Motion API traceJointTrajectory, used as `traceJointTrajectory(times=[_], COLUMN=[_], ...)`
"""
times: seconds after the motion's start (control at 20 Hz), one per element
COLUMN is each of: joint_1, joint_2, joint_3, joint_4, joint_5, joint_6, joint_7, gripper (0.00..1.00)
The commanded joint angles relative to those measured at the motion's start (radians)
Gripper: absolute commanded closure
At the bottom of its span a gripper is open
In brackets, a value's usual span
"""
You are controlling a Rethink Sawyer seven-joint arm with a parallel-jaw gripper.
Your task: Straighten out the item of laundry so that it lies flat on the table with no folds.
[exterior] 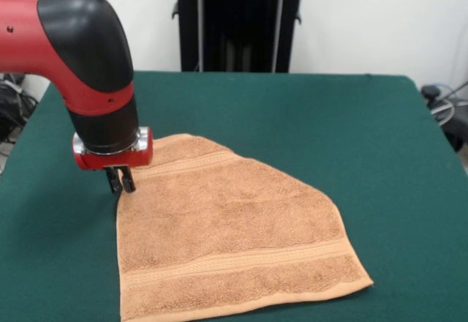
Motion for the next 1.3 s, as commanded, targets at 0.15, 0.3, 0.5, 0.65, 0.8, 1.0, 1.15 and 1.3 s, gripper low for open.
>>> traceJointTrajectory(times=[0.15, 0.3, 0.5, 0.65, 0.8, 1.0, 1.15, 1.3], joint_1=[-0.01, -0.048, -0.1, -0.13, -0.144, -0.151, -0.158, -0.169], joint_2=[0.139, 0.136, 0.135, 0.136, 0.147, 0.147, 0.148, 0.167], joint_3=[0.055, 0.076, 0.097, 0.118, 0.136, 0.149, 0.153, 0.163], joint_4=[-0.001, -0.02, -0.033, -0.052, -0.087, -0.122, -0.141, -0.173], joint_5=[-0.035, -0.034, -0.038, -0.05, -0.059, -0.061, -0.058, -0.049], joint_6=[-0.127, -0.072, -0.041, -0.022, 0.005, 0.044, 0.063, 0.073], joint_7=[-0.132, -0.23, -0.329, -0.393, -0.45, -0.518, -0.562, -0.616], gripper=[1.0, 1.0, 1.0, 1.0, 1.0, 1.0, 1.0, 1.0])
